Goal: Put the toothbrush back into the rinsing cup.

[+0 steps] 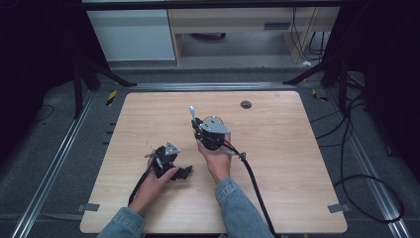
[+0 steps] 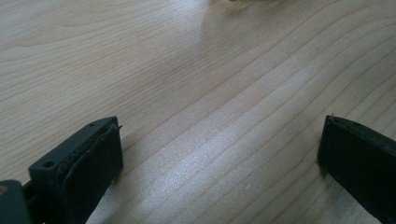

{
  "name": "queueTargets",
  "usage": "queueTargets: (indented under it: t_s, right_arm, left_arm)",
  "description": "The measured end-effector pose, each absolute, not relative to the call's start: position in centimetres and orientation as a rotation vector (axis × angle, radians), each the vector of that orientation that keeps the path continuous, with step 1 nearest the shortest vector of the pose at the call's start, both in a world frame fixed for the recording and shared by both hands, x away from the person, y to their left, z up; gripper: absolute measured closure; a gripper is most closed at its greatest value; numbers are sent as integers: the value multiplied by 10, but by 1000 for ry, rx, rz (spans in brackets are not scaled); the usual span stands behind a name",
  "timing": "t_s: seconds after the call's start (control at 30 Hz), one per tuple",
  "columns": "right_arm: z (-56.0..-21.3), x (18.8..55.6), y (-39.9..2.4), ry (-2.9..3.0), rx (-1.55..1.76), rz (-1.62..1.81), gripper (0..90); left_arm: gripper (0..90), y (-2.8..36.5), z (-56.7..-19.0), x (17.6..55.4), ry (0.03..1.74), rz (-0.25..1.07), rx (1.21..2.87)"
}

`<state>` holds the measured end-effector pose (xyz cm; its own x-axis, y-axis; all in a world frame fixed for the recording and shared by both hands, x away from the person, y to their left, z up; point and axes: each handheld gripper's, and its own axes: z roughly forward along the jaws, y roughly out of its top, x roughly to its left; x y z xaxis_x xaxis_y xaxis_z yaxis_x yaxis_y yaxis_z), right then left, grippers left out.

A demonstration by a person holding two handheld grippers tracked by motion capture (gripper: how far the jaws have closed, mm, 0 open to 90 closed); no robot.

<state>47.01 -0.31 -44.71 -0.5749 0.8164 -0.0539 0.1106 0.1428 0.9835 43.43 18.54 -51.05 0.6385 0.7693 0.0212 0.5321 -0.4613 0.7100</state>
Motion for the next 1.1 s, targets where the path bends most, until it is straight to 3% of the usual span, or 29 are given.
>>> queueTargets:
  t_s: [1.1]
  right_arm:
    - [-456, 470, -5, 1764, 884, 1531, 798]
  left_arm:
    - [0, 185, -510, 434, 1008, 447, 2177]
